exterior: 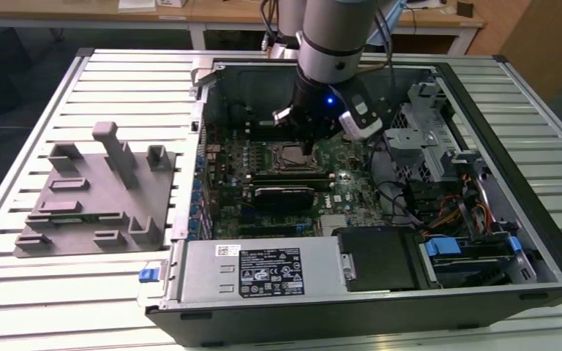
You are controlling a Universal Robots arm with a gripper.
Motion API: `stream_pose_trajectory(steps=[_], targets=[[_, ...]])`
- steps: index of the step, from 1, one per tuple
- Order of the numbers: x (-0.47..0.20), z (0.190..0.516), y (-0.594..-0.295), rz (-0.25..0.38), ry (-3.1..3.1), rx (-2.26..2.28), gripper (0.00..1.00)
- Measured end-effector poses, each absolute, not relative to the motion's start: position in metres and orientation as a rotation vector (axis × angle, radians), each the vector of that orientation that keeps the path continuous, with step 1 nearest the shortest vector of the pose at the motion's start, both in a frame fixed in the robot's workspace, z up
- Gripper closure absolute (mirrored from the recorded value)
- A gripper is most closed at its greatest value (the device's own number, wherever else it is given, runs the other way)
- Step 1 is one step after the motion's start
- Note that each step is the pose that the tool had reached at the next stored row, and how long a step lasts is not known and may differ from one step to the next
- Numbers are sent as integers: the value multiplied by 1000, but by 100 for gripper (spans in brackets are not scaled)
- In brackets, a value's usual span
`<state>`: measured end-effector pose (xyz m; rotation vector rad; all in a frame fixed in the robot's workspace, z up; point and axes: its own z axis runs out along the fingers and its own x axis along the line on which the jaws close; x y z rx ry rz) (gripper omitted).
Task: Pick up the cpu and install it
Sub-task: 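Install the second cpu locking lever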
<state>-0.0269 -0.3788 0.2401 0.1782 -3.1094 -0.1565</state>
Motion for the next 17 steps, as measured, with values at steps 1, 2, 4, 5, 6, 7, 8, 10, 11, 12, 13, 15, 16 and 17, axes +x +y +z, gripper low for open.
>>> stream_pose_trajectory(steps=[1,2,4,5,6,7,8,10,11,12,13,15,16,17], targets=[[-27,240,-379,-157,-3109,178,89],[-27,240,-379,-157,-3109,178,89],[-27,240,-380,-156,-3109,178,89],[-27,240,-380,-156,-3109,178,89],[-27,240,-381,-157,-3109,178,89],[-27,240,-381,-157,-3109,178,89],[-27,240,-382,-157,-3109,178,89],[-27,240,-383,-156,-3109,178,89],[-27,240,-384,-157,-3109,178,89],[-27,240,-384,-156,-3109,178,89],[-27,240,-385,-157,-3109,178,89],[-27,240,-387,-156,-3108,178,89],[-27,240,-387,-156,-3106,178,89],[-27,240,-388,-157,-3104,178,89]])
